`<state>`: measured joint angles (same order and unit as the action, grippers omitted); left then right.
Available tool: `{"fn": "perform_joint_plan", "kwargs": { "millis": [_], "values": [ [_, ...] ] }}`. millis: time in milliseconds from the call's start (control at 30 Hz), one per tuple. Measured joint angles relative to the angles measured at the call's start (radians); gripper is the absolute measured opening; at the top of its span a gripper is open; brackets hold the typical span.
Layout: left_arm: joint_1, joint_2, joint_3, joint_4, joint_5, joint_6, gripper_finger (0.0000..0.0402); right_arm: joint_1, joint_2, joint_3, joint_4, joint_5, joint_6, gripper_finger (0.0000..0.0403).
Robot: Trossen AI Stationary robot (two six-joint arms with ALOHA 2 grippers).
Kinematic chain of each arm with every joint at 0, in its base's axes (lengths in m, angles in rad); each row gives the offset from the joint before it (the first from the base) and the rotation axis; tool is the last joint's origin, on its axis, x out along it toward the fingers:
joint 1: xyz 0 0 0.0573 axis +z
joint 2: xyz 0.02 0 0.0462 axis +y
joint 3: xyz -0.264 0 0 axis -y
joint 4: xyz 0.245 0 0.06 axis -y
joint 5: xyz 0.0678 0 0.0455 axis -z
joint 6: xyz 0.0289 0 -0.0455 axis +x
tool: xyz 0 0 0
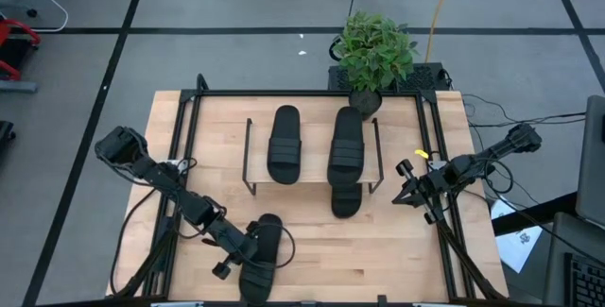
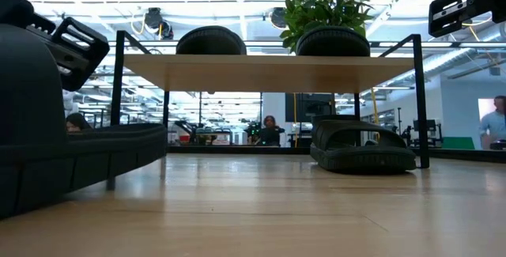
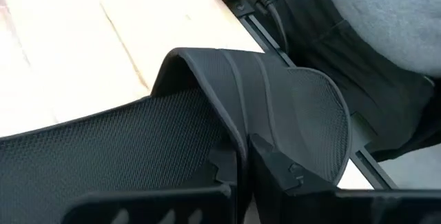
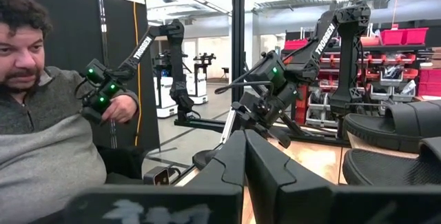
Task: Pick and place slides into the shelf
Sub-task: Put the black slide under the shelf
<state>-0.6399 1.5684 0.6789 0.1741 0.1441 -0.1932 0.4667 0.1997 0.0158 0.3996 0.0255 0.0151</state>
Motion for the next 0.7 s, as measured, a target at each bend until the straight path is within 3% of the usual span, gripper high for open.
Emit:
{"fn": "perform_joint_plan", "kwargs": {
  "millis": [267, 500, 700],
  "values": [
    [0.051, 0.001, 0.048, -0.044, -0.007, 0.063, 0.0006, 0.000, 0.000, 0.000, 0.000, 0.000, -0.001, 0.0000],
    [0.144, 0.002, 0.160, -0.220, 0.078, 0.181, 0.0003, 0.000, 0.000, 0.000, 0.000, 0.000, -0.001, 0.0000],
    [0.236, 0.002, 0.178, -0.233, 0.191, 0.244, 0.0002, 0.000, 0.000, 0.000, 0.000, 0.000, -0.001, 0.0000]
  ]
}}
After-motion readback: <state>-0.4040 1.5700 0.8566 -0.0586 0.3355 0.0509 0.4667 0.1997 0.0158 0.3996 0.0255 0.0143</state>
